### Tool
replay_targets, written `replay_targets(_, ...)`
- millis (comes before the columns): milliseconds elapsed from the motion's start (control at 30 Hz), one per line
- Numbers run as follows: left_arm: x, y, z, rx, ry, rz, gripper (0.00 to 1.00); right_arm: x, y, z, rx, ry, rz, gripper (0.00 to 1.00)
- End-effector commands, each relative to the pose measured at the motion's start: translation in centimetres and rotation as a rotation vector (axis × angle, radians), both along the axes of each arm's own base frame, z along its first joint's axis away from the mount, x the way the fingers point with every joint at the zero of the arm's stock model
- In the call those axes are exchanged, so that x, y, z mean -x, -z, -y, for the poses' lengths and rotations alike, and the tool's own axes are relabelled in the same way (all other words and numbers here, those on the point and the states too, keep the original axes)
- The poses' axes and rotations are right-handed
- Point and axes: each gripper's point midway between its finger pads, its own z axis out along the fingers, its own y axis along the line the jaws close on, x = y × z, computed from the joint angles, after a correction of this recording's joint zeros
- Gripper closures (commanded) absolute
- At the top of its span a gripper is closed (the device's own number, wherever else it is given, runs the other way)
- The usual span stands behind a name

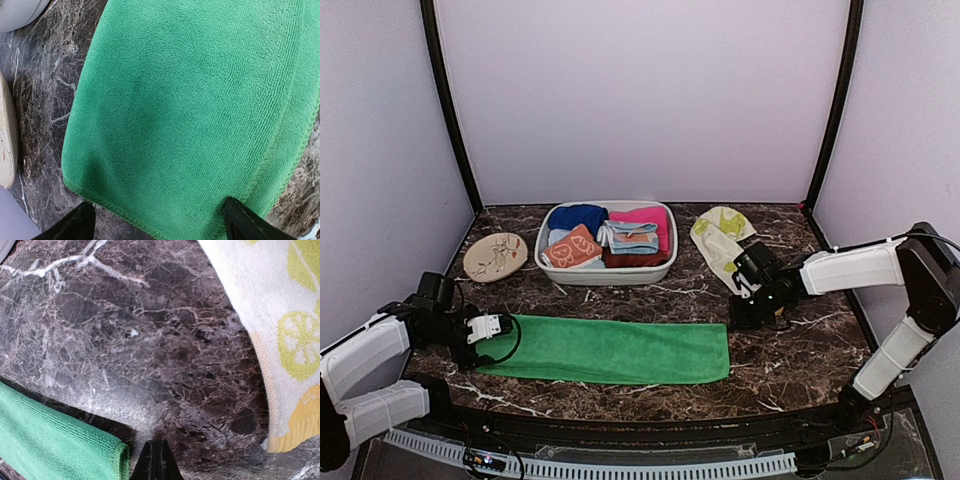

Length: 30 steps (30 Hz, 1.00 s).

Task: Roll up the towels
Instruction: Fold the towel at the center of the board, then smooth out the towel at the center of the board.

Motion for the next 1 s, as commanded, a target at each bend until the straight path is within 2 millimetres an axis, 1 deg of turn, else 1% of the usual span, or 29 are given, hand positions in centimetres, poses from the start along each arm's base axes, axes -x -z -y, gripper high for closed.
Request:
replay_targets(0,1.2,-0.2,0.3,-0.007,0.063,0.012,0.08,-0.6,-2.2,-1.4,-0.029,-0.043,0.06,0.96)
replay_targets(67,1.3,-1.2,0.9,0.025,0.074,0.015,0.06,-1.1,-4.3,-2.5,-0.022,-0.061,0.107,0.96)
replay_targets(100,1.0,-2.1,1.1,0.04,0.072,0.022,0.05,-1.1,-5.3,-3.4,-0.026,-0.074,0.129,0.96)
replay_targets(167,0.7,-3.9,2.0,0.113,0.048,0.001,0.03,-1.1,-7.2,-5.6,-0.062,-0.106,0.172,0.94)
replay_targets(200,0.4,-4.8,2.5,0.147,0.04,-0.011,0.03,-0.8,-7.7,-6.9,-0.081,-0.125,0.174,0.94)
replay_targets(267,-0.2,-6.0,3.5,0.21,0.036,-0.043,0.03,-0.1,-7.5,-9.5,-0.122,-0.168,0.153,0.95)
replay_targets(300,-0.6,-6.2,3.7,0.225,0.028,-0.057,0.04,0.5,-6.3,-10.9,-0.135,-0.19,0.12,0.95)
replay_targets(367,-1.7,-5.7,3.6,0.228,-0.001,-0.067,0.05,1.3,-4.4,-12.3,-0.161,-0.208,0.072,0.98)
replay_targets(400,-2.2,-5.0,3.4,0.213,-0.019,-0.072,0.07,1.7,-3.5,-12.6,-0.167,-0.209,0.051,0.99)
replay_targets(467,-2.9,-3.4,2.7,0.17,-0.045,-0.076,0.09,2.1,-2.0,-12.5,-0.172,-0.2,0.023,0.99)
replay_targets(533,-2.9,-1.9,2.0,0.131,-0.066,-0.085,0.1,2.3,-0.7,-11.9,-0.158,-0.19,0.007,1.0)
replay_targets(700,-1.5,1.4,0.4,0.019,-0.04,-0.06,0.11,2.1,1.5,-8.7,-0.133,-0.121,-0.013,1.0)
replay_targets(767,-1.3,2.2,-0.3,-0.026,-0.022,-0.023,0.11,1.6,2.0,-7.3,-0.119,-0.089,-0.012,1.0)
replay_targets(833,-1.2,2.4,-0.5,-0.047,-0.006,0.005,0.09,1.3,2.3,-6.3,-0.112,-0.067,-0.007,1.0)
replay_targets(867,-1.3,2.0,-0.3,-0.037,-0.005,0.015,0.07,1.1,2.3,-6.0,-0.108,-0.065,-0.004,1.0)
replay_targets(900,-1.4,1.5,0.0,-0.016,-0.005,0.018,0.03,0.9,2.2,-6.0,-0.108,-0.067,0.001,0.99)
replay_targets(967,-1.4,0.2,1.2,0.041,0.006,0.007,0.01,0.6,1.7,-6.3,-0.11,-0.082,0.011,0.93)
